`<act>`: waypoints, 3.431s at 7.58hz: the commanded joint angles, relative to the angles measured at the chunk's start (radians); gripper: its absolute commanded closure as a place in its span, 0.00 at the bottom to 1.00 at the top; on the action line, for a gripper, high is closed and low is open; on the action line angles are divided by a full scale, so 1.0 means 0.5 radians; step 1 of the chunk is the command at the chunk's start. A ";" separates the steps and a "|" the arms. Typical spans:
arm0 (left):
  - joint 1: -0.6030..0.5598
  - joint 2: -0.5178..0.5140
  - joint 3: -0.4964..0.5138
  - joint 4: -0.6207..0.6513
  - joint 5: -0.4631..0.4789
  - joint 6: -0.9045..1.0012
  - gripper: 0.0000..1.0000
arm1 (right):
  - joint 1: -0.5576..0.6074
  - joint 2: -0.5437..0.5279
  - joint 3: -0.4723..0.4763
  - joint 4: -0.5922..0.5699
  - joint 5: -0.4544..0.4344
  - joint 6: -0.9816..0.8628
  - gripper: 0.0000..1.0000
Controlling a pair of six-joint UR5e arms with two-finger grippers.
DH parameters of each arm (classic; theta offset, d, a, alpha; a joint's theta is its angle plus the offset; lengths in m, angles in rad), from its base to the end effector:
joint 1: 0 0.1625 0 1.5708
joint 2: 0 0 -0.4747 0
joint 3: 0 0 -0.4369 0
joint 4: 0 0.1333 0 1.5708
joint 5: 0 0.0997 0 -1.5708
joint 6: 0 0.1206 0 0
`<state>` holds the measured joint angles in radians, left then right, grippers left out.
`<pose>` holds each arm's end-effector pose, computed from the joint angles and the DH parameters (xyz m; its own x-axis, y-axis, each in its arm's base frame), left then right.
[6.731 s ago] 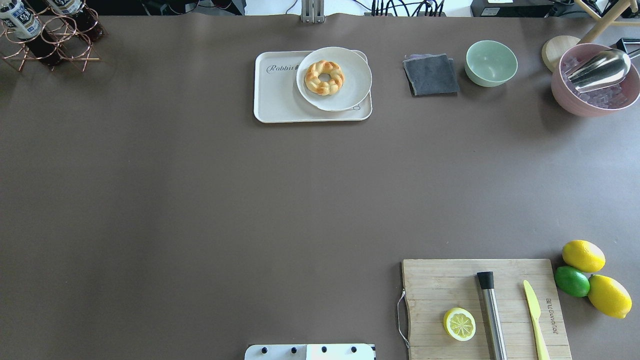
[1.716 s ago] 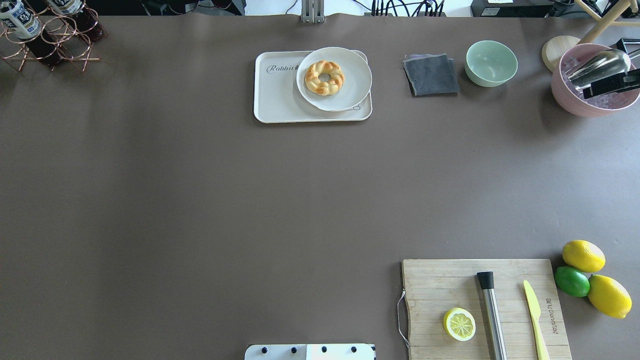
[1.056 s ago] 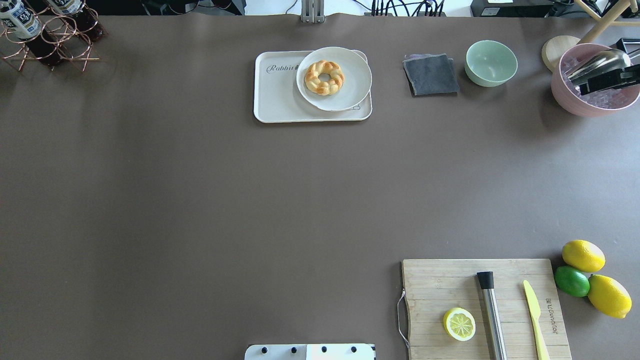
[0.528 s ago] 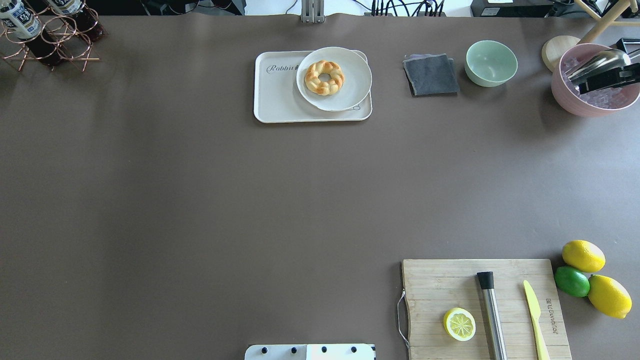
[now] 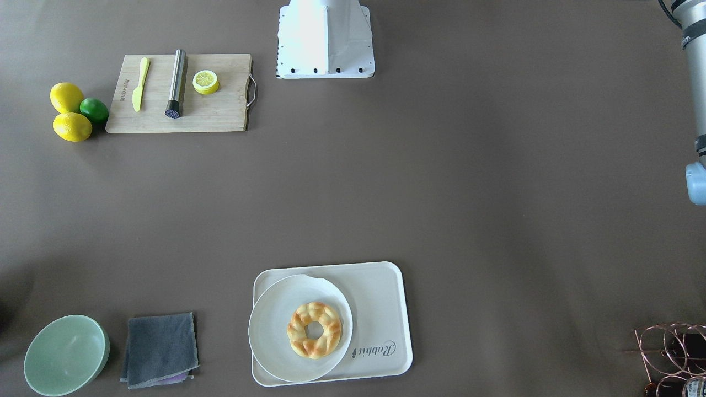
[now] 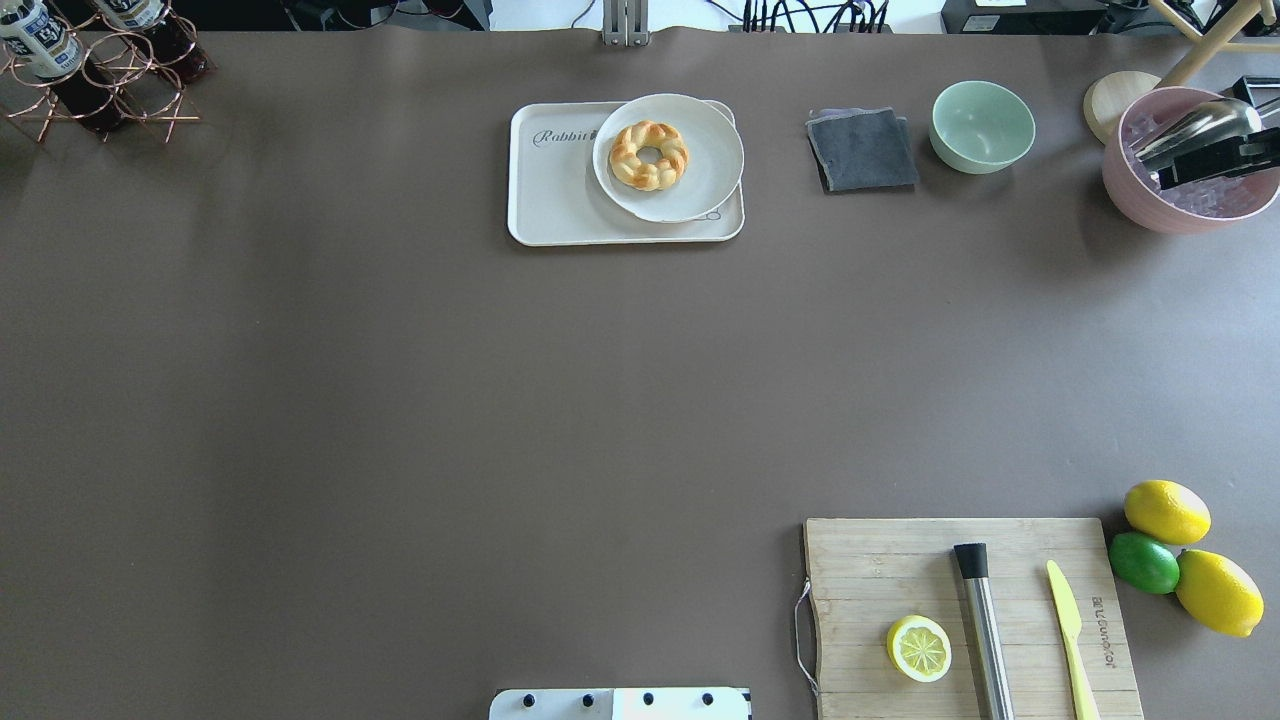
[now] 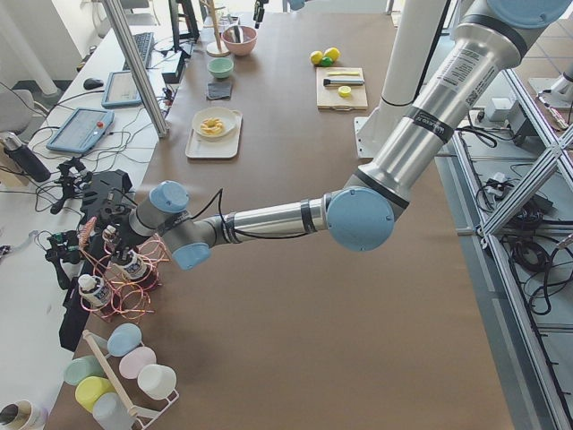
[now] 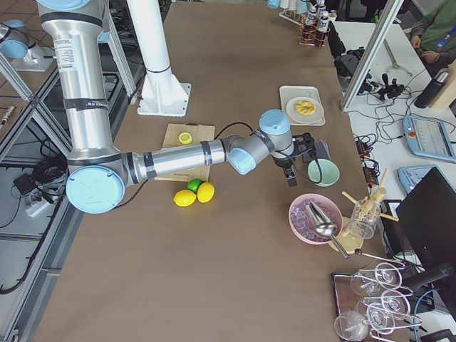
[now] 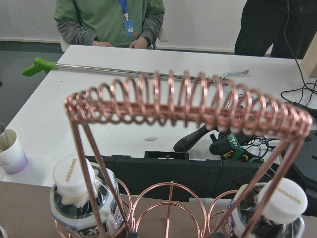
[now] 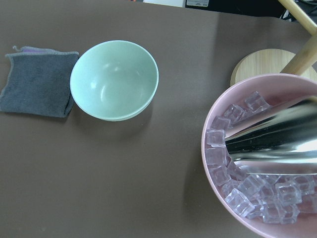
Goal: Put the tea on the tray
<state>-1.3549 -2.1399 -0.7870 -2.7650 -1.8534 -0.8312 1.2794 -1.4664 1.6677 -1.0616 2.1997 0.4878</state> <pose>0.0814 -0.8364 0.6372 0.6870 -0.1112 -0.7181 0.5758 0.6860 0.4447 -0.1175 -0.6086 0.5562 0.6889 -0.1896 0.6996 -0.1190 0.9225 0.3671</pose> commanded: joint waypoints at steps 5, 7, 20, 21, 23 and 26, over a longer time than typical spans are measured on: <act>0.038 0.009 0.012 -0.005 0.043 0.000 0.49 | -0.006 0.000 -0.010 0.000 -0.021 0.000 0.00; 0.038 0.009 0.009 -0.008 0.044 0.000 1.00 | -0.006 0.000 -0.010 0.000 -0.021 0.000 0.00; 0.087 0.736 -1.732 0.459 -0.336 -0.012 1.00 | -0.067 0.006 0.021 0.006 -0.018 0.000 0.00; 0.400 0.715 -1.824 0.459 -0.072 -0.037 1.00 | -0.113 0.021 0.060 0.006 -0.018 -0.003 0.00; 0.697 0.517 -1.886 0.519 0.065 -0.037 1.00 | -0.211 0.158 0.088 0.006 -0.012 -0.003 0.00; 1.192 0.234 -2.021 0.872 0.501 -0.013 1.00 | -0.423 0.416 0.158 -0.009 0.003 0.003 0.00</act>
<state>-0.9261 -1.9633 -1.7592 -2.4093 -1.7689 -0.8442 1.1284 -1.3245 1.7191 -1.0600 2.1989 0.4871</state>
